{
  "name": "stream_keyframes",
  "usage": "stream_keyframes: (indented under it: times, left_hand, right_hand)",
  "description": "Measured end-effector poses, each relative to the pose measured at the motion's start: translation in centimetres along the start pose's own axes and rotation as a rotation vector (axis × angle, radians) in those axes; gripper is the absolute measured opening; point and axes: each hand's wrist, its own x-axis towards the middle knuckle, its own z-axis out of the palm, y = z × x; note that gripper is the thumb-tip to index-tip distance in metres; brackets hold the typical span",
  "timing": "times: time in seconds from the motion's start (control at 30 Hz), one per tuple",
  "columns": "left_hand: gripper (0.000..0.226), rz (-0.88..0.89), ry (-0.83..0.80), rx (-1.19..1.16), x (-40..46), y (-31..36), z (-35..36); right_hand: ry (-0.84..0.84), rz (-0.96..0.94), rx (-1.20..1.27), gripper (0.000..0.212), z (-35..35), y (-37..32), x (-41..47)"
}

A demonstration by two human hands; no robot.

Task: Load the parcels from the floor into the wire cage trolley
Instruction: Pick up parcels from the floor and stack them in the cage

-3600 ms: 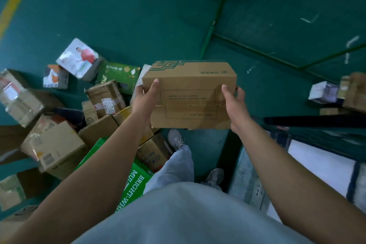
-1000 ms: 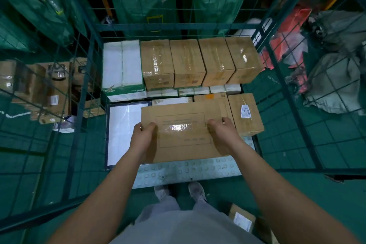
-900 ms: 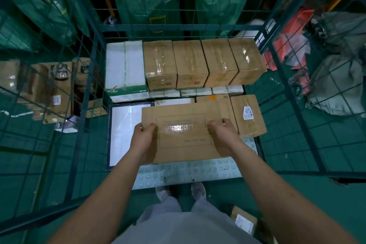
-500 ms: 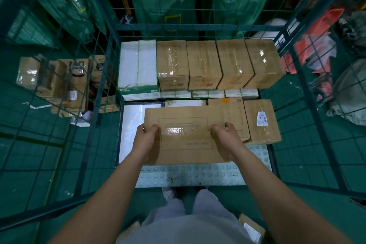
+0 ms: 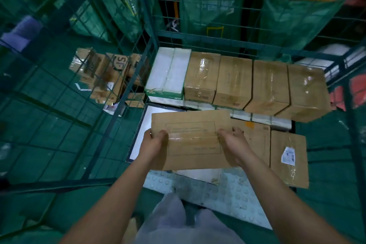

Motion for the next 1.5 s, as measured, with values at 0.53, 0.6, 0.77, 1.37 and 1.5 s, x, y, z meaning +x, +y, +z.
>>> stream_keyframes:
  times: [0.53,0.6,0.77,1.37,1.5]
  left_hand:
    - [0.048,-0.164,-0.012,-0.25,9.8,2.7,-5.1]
    - [0.038,-0.145,-0.033,-0.278,11.9,4.1,-5.7]
    - [0.045,-0.134,-0.126,-0.373,16.6,8.4,-6.2]
    - [0.074,-0.013,-0.215,-0.446,26.0,17.8,-8.1]
    - [0.069,-0.005,-0.223,-0.43,23.9,16.3,-8.4]
  right_hand:
    - [-0.106,-0.235,-0.402,0.056,9.7,-16.2,9.1]
    - [-0.118,-0.309,-0.584,0.069,11.6,-21.2,11.0]
    - [-0.049,-0.556,-0.969,0.093,16.5,-33.4,15.2]
    - [-0.287,-0.393,-0.879,0.077,25.7,-29.3,19.9]
    - [-0.275,-0.385,-0.802,0.072,25.4,-28.0,17.2]
